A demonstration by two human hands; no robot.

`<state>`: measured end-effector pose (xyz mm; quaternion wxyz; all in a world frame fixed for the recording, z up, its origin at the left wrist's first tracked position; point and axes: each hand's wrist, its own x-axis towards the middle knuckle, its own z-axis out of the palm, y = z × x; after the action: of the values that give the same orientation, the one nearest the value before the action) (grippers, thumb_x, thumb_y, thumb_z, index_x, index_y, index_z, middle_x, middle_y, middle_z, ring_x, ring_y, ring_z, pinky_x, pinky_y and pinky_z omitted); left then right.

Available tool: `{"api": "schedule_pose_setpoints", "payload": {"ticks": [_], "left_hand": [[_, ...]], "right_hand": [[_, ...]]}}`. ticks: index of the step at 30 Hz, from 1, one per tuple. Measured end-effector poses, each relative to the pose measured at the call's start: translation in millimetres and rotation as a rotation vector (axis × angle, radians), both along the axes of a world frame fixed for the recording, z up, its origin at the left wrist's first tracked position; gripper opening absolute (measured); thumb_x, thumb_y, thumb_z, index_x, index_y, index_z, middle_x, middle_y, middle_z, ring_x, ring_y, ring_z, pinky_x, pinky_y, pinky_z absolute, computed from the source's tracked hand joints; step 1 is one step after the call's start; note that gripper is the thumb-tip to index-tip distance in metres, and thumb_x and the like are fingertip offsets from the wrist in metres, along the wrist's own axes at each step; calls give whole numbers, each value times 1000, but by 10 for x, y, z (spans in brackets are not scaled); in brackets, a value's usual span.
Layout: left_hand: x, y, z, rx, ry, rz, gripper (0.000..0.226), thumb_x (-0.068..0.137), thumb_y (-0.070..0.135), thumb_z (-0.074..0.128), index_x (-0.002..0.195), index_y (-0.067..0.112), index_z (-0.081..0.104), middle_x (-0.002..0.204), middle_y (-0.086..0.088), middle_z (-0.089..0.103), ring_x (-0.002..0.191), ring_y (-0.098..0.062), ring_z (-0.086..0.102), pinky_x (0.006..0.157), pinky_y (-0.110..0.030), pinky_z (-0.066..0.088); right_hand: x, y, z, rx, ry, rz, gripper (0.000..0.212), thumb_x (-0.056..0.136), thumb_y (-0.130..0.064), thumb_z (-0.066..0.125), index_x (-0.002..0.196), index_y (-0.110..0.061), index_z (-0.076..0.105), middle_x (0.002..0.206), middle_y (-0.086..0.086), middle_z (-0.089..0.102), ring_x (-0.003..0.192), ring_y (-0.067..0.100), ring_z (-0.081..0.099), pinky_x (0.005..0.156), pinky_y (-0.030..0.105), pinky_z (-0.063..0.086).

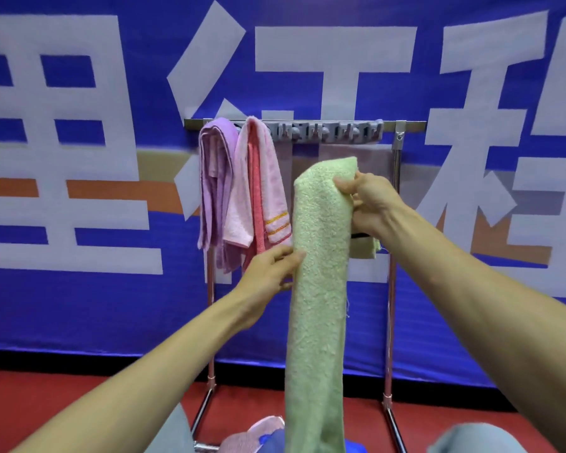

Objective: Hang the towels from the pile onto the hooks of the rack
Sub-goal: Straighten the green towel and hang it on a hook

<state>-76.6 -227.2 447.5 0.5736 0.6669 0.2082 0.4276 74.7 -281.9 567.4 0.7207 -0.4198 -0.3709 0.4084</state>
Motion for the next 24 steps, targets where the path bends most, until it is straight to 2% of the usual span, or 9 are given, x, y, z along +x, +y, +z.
{"api": "schedule_pose_setpoints", "payload": {"ticks": [4,8,12,14,16,19,20,22,24], "left_hand": [[27,-44,-250,95,55,8,12,90,18,63,100,15,68,98,3,73,90,-7,67,77,-19,53],[78,-80,-255,102,40,48,12,92,24,60,92,18,69,87,8,75,81,-5,68,71,-19,51],[52,-26,-44,143,-12,62,12,89,27,62,92,19,70,92,-2,75,86,-12,69,80,-31,54],[16,-1,97,173,13,36,12,86,28,66,91,19,72,90,-1,75,85,-13,68,77,-29,55],[-19,21,228,196,78,5,16,83,28,69,95,17,71,91,-1,75,85,-15,69,76,-29,55],[-63,63,389,255,193,35,29,80,28,74,102,10,69,97,-6,74,91,-19,71,82,-32,56],[-68,73,440,294,230,58,30,80,30,75,100,8,69,95,-6,74,87,-15,70,79,-29,56],[-57,74,573,367,271,113,34,82,36,71,94,4,68,83,-4,71,71,-6,66,65,-20,53],[-16,102,740,396,278,187,46,86,44,65,87,-2,67,72,-5,64,59,-6,57,57,-22,46]], "right_hand": [[31,32,4,34,74,0,29,88,11,53,116,4,58,113,20,64,93,29,64,83,44,55],[100,64,-7,20,101,-3,34,89,9,53,122,7,55,118,22,64,103,32,66,75,43,57],[216,62,-34,-22,105,-13,32,92,2,53,124,7,52,98,13,63,81,26,65,50,33,56],[272,58,-74,-62,70,-31,24,93,-2,54,117,2,54,95,11,62,84,25,64,57,40,55],[334,58,-108,-80,46,-47,20,92,-4,56,113,-3,55,90,9,58,84,24,58,66,39,53],[422,38,-112,-85,15,-41,13,91,0,57,104,-1,57,75,7,59,65,20,59,70,38,52],[448,17,-116,-104,-25,-43,7,91,1,57,97,-1,57,70,8,62,60,19,62,70,39,54],[482,-25,-157,-170,-131,-82,6,90,4,57,86,0,54,51,7,57,41,14,57,57,34,51],[532,-23,-247,-251,-220,-116,7,86,8,60,88,6,53,55,12,52,38,16,48,43,27,44]]}}
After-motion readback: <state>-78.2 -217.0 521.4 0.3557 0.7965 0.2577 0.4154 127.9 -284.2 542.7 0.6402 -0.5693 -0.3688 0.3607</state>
